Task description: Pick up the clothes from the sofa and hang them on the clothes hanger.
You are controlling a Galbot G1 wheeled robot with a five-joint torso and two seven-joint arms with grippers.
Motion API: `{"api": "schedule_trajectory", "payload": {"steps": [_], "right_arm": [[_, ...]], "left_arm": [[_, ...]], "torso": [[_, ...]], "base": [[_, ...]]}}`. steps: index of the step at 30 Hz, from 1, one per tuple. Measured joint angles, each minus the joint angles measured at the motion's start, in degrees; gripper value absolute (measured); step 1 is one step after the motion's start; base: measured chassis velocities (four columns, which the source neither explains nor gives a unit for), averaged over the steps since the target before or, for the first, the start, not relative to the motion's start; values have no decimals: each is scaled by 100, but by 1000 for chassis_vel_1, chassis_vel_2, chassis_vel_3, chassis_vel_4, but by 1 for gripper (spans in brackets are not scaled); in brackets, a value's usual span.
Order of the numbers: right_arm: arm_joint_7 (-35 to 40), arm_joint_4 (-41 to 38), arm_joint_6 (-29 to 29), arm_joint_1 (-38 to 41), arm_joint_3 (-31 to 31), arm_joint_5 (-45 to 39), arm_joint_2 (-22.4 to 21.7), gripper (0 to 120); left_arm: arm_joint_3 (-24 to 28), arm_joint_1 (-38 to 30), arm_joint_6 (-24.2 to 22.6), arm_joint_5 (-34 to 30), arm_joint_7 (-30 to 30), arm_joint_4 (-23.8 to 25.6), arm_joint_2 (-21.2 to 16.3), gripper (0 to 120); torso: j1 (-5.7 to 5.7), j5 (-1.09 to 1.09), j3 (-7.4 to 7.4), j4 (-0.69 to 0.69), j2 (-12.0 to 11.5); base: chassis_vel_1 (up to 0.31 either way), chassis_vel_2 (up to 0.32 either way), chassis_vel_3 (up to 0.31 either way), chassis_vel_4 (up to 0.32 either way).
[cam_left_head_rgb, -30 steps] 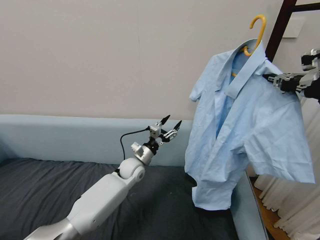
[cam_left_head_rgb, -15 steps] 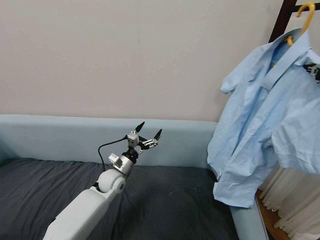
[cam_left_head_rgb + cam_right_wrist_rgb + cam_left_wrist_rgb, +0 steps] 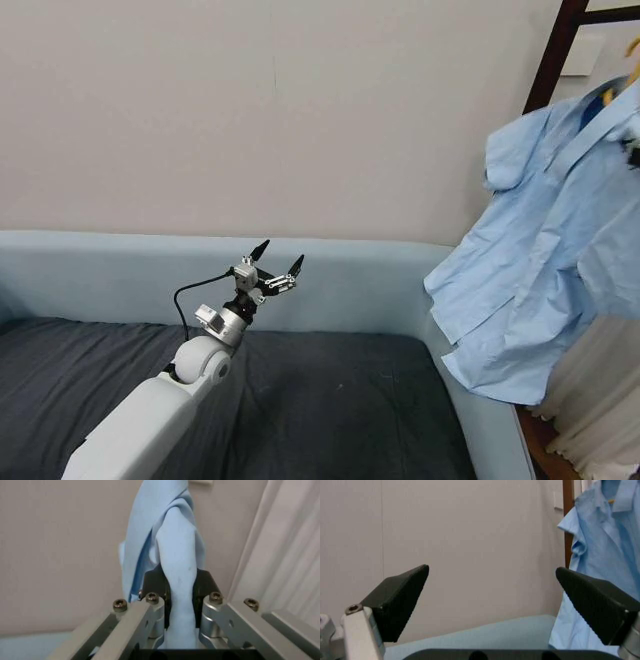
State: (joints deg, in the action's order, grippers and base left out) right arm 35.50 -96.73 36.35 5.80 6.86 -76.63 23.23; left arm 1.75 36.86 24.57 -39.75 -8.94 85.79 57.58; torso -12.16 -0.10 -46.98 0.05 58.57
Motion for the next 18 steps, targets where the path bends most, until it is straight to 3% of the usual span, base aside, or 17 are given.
{"api": "schedule_trajectory", "payload": {"steps": [2,6,18], "right_arm": [[31,104,2,244,214,98,147,7],[335,655,24,1161,1005,391,774,7],[1307,1666,-82,2310,1813,-71,1499,7]], "left_arm": [[-16,30,0,2,1,10,0,100],[-141,170,78,4,-9,17,-118,100],[-324,366,182,-9,-24,94,-188,100]], "torso": [[1,-5,1,-1,0],[1,6,1,6,0],[1,5,1,2,0]], "base": [[0,0,0,0],[0,0,0,0],[0,0,0,0]]}}
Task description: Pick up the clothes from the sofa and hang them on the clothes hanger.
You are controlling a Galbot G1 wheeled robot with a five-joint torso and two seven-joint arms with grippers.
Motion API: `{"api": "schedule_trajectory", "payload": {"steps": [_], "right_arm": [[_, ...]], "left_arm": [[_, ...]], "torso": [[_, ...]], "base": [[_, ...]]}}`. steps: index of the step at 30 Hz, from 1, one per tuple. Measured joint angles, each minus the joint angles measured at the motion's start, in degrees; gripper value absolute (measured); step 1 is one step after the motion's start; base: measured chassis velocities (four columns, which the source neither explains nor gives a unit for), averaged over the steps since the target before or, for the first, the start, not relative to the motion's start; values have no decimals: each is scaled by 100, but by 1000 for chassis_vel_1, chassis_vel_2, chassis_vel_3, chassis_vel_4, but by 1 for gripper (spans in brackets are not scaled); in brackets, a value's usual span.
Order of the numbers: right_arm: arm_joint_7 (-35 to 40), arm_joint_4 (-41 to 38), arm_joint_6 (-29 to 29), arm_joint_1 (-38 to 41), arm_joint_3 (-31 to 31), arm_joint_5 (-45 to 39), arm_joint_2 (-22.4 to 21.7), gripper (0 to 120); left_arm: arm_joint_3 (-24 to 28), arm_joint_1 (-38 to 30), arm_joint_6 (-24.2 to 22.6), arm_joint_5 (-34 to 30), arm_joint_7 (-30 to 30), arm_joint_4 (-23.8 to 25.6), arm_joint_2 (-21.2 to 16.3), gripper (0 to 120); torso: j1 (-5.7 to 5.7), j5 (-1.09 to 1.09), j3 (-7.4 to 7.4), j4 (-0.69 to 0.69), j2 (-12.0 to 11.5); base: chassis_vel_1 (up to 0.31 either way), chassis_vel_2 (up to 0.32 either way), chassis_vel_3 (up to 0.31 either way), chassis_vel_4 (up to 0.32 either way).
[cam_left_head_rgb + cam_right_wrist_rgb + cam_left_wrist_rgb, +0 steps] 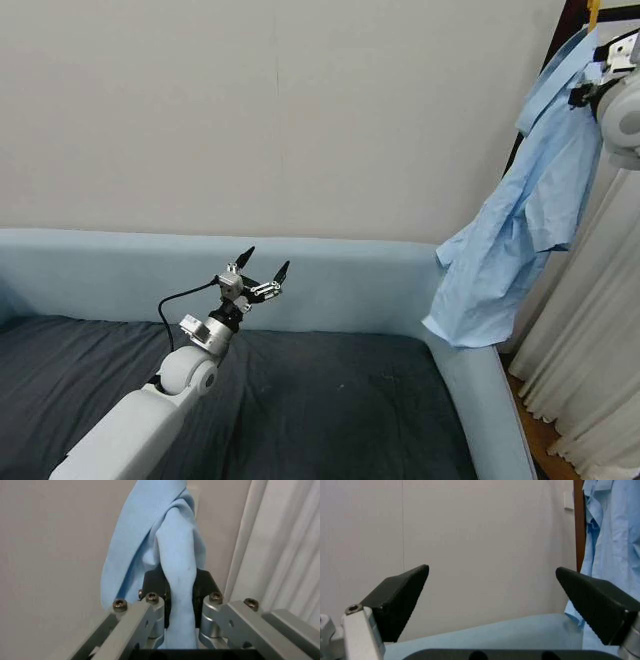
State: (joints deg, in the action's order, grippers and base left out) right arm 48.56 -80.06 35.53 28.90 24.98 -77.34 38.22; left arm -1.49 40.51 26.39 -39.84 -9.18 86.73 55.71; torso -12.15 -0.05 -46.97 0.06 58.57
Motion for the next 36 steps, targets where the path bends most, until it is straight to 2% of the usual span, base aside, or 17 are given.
{"api": "schedule_trajectory", "payload": {"steps": [7,13,17,23,34,35,36], "right_arm": [[276,787,-156,234,54,-182,398,7],[360,1123,-238,300,-22,-248,555,7],[487,1463,-287,346,-182,-311,807,7],[622,1533,-318,219,-330,-314,966,7],[676,995,-345,-332,-653,-177,822,9],[650,898,-364,-393,-684,-117,786,12],[548,628,-430,-564,-727,127,665,19]], "left_arm": [[-66,54,0,-29,0,101,-96,100],[-115,96,1,-67,3,161,-132,100],[-158,173,-1,-69,15,252,-124,100],[-203,223,-4,-70,23,294,-127,100],[-240,270,-4,-66,32,303,-99,100],[-253,277,-4,-66,42,305,-88,100],[-286,312,-4,-66,86,325,-60,100]], "torso": [[0,0,0,1,0],[0,1,0,1,0],[1,-1,1,0,1],[1,-1,1,0,1],[1,0,1,2,1],[1,0,1,3,1],[1,1,1,1,1]], "base": [[0,0,0,0],[0,0,0,0],[0,0,0,0],[0,0,0,0],[0,0,0,0],[0,0,0,0],[0,0,0,0]]}}
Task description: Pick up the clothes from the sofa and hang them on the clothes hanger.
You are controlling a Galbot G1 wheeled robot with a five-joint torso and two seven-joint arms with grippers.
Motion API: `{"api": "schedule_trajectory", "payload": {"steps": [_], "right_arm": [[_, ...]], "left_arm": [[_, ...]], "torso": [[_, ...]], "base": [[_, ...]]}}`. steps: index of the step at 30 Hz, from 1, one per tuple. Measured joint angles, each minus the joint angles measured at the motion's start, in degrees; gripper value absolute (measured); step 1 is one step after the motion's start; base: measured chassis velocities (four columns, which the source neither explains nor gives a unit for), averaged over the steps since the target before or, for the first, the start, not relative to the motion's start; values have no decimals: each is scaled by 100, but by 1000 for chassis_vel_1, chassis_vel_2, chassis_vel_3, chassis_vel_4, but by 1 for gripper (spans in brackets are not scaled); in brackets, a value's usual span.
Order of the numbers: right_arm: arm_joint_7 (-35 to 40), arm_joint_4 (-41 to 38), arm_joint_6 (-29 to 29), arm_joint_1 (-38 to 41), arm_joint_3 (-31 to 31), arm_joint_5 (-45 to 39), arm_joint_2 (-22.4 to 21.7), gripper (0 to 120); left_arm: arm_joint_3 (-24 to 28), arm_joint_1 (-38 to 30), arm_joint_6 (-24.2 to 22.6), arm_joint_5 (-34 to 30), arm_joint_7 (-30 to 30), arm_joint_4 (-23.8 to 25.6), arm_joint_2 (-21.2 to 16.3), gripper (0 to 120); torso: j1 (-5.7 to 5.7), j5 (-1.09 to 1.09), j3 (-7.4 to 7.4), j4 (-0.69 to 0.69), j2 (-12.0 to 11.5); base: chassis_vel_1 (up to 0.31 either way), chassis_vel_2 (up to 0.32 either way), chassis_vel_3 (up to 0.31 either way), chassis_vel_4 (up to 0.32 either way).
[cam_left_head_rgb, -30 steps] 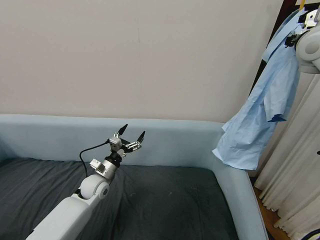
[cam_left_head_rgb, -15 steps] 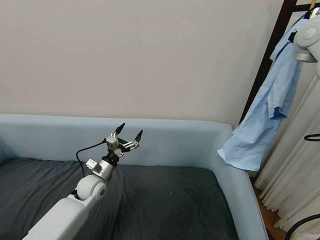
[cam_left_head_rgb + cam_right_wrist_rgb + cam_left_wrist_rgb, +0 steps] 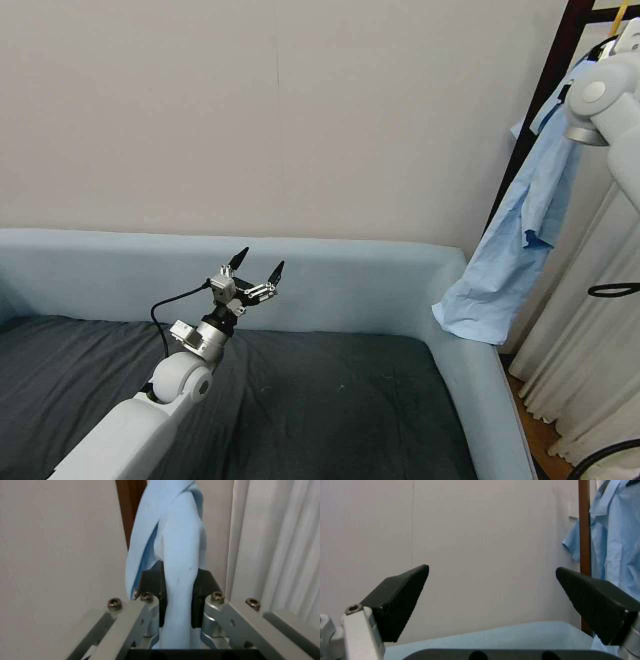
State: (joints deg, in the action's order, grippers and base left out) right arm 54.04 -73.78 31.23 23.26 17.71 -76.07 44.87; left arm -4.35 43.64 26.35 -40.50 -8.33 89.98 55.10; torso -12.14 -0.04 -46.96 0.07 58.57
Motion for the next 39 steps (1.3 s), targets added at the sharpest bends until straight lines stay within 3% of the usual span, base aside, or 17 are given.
{"api": "schedule_trajectory", "payload": {"steps": [3,4,8,9,13,15,19,20,23,25,26,30,31,32,35,36,39], "right_arm": [[-630,-1064,-516,-718,-443,592,-491,32],[-630,-1064,-516,-718,-443,592,-491,32],[-2337,-2471,-1805,-2396,-1614,871,-1221,49],[-2337,-2471,-1805,-2396,-1614,871,-1221,49],[-3470,-3253,-3100,-4308,-2331,1700,-1512,70],[-3672,-3339,-3235,-4765,-2495,1856,-1458,73],[-4181,-3434,-3657,-6545,-3223,3021,-785,89],[-4181,-3434,-3657,-6545,-3223,3021,-785,89],[-4425,-3385,-3969,-7720,-3770,3770,-97,98],[-4559,-3449,-4083,-8442,-4232,4365,546,100],[-4559,-3449,-4083,-8442,-4232,4365,546,100],[-4647,-3783,-4109,-9702,-4916,5461,1788,100],[-4647,-3783,-4109,-9702,-4916,5461,1788,100],[-4635,-3924,-4094,-10041,-5101,5739,2127,100],[-4628,-4180,-4083,-10620,-5292,6103,2627,100],[-4598,-4326,-4074,-10857,-5345,6282,2785,100],[-4517,-4475,-4002,-11147,-5386,6535,2939,100]], "left_arm": [[-82,211,-36,0,208,151,56,100],[-82,211,-36,0,208,151,56,100],[-331,707,-356,4,804,815,143,100],[-331,707,-356,4,804,815,143,100],[-855,1449,-1099,149,1413,1807,556,100],[-970,1616,-1227,274,1457,1930,668,100],[-1528,2419,-1672,855,1616,2348,1283,100],[-1528,2419,-1672,855,1616,2348,1283,100],[-1694,2808,-1578,1175,1732,2463,1609,100],[-1790,3065,-1409,1376,1665,2491,1789,100],[-1790,3065,-1409,1376,1665,2491,1789,100],[-1810,3480,-1248,1716,1579,2547,2014,100],[-1810,3480,-1248,1716,1579,2547,2014,100],[-1793,3581,-1217,1834,1578,2551,2087,100],[-1750,3747,-1152,2006,1577,2564,2235,100],[-1736,3823,-1147,2108,1580,2616,2303,100],[-1738,3921,-1249,2306,1577,2719,2397,100]], "torso": [[0,-1,1,1,1],[0,-1,1,1,1],[2,1,2,4,1],[2,1,2,4,1],[2,-5,4,3,2],[2,0,2,0,2],[1,-4,1,-4,1],[1,-4,1,-4,1],[1,2,1,0,0],[1,-2,1,3,1],[1,-2,1,3,1],[1,0,1,2,1],[1,0,1,2,1],[1,-2,2,-1,1],[2,-1,1,4,1],[1,-3,2,-1,1],[1,-3,2,1,2]], "base": [[0,0,0,0],[0,0,0,0],[0,0,0,0],[0,0,0,0],[0,0,0,0],[0,0,0,0],[0,0,0,0],[0,0,0,0],[0,0,0,0],[0,0,0,0],[0,0,0,0],[0,0,0,0],[0,0,0,0],[0,0,0,0],[0,0,0,0],[0,0,0,0],[0,0,0,0]]}}
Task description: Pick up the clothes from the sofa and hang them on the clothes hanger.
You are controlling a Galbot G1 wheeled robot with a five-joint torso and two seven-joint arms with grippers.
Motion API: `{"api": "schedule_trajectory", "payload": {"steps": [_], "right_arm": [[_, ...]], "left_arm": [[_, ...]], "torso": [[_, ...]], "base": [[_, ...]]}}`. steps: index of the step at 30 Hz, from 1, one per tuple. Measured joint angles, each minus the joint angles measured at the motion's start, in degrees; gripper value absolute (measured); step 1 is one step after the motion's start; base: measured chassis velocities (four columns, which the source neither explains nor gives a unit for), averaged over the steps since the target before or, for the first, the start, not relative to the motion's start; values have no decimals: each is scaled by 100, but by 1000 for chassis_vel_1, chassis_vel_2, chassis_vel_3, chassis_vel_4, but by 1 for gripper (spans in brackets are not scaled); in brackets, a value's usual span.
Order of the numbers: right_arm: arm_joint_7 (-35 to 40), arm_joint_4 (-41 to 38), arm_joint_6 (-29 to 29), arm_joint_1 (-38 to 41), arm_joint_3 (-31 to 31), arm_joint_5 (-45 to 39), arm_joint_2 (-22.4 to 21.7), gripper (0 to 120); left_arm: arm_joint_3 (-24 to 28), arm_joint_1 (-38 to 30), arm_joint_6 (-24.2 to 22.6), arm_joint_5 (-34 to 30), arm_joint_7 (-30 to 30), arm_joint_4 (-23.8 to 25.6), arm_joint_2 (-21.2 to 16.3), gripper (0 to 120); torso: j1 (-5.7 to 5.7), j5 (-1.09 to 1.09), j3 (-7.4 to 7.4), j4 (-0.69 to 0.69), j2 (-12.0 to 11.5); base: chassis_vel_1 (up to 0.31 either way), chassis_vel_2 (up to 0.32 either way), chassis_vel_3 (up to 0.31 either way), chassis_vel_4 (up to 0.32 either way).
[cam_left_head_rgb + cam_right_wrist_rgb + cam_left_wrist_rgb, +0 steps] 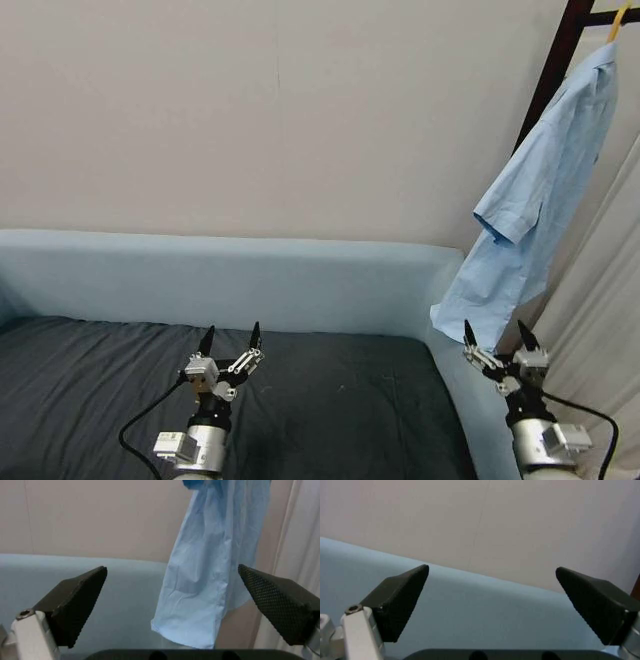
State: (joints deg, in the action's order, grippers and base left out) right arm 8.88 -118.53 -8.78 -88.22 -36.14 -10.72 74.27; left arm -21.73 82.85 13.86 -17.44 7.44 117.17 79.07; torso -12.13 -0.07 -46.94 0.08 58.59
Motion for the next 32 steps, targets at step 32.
{"api": "schedule_trajectory", "payload": {"steps": [32], "right_arm": [[53,7,50,77,61,-49,-54,100]], "left_arm": [[11,-25,-39,7,-20,4,-10,100]], "torso": [[-1,2,-2,-1,-2]], "base": [[0,0,0,0]]}}
